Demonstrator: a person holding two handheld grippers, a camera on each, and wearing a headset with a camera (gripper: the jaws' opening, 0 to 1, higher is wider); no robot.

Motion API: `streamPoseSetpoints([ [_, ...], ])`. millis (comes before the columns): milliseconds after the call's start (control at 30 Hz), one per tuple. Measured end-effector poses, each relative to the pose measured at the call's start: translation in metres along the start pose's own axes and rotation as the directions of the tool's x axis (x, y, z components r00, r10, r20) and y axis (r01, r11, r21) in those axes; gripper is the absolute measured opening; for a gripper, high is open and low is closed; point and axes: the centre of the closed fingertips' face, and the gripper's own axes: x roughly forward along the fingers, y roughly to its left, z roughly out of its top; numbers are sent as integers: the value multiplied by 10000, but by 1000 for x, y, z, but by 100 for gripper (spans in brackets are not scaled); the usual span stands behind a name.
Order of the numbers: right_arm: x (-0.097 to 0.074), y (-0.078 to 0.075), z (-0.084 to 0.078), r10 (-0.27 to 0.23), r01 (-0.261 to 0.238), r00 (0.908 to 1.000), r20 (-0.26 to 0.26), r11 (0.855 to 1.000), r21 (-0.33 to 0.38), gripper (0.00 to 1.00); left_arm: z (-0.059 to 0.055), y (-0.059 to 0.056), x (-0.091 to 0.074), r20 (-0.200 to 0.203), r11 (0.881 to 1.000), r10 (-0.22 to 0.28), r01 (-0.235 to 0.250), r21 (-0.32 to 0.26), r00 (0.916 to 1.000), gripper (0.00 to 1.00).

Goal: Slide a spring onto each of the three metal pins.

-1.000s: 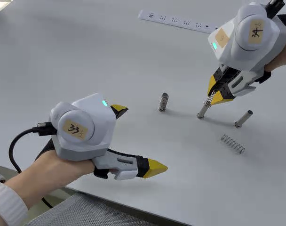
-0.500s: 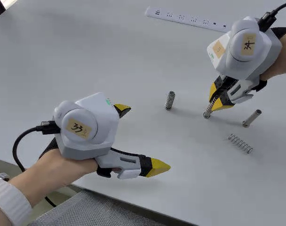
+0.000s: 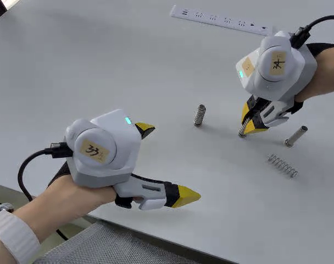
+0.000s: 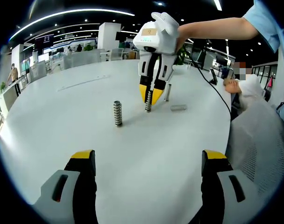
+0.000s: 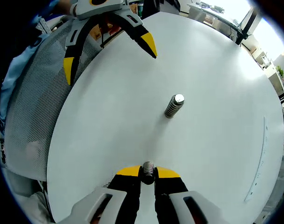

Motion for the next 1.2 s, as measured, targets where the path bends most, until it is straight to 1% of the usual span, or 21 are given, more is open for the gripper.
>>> streamPoseSetpoints([
  [133,1,-1,0,38,-38,10000,-90,10000,-50,7,-1,-1,0,-2,10000,-4,4,-28,10000,93],
  [233,2,-1,0,72,-71,9999,-103,10000,39,8,0,-1,0,35,10000,-12,12,-26,10000,93],
  [267,0,3,1,68,-68,9999,-118,10000,23,8,0,-1,0,42,10000,-8,8,-9,10000,93],
  [367,0,4,2,79,-79,9999,-117,10000,23,8,1,0,0,51,10000,2,-2,-8,10000,93],
  [500,-1,10,2,170,-168,9997,-172,9998,100,10,2,0,0,53,10000,-5,5,12,10000,92],
  [533,-1,11,2,246,-244,9996,-140,9996,120,14,2,0,0,44,10000,-9,9,21,10000,92],
  [600,0,11,1,218,-216,9997,-90,9996,203,22,2,0,0,59,10000,-24,24,29,10000,92],
  [667,1,7,0,179,-178,9998,-40,9994,296,26,3,0,1,57,10000,-30,30,46,10000,92],
  [700,0,7,1,179,-181,9998,42,9989,438,28,3,0,1,62,10000,-39,39,44,10000,92],
  [733,-1,8,2,167,-174,9998,124,9982,574,32,3,0,1,62,10000,-53,53,38,10000,92],
  [833,-2,7,4,41,-61,9995,315,9979,646,46,4,0,1,80,9999,-76,76,84,9999,92],
  [933,-5,9,9,17,-63,9985,553,9964,840,53,6,0,1,113,9999,-73,71,116,9999,92],
  [1000,-4,7,9,-79,14,9977,668,9954,962,58,7,1,1,116,9999,-66,64,120,9999,92],
  [1067,-4,6,9,-173,90,9967,798,9947,1026,67,7,1,1,144,9999,-62,60,147,9999,93],
  [1167,-4,1,11,-480,345,9926,1119,9922,1200,81,8,2,1,114,9998,-58,56,192,9999,93],
  [1200,-5,2,12,-521,372,9918,1168,9913,1263,85,8,2,1,113,9998,-67,65,198,9999,93],
])
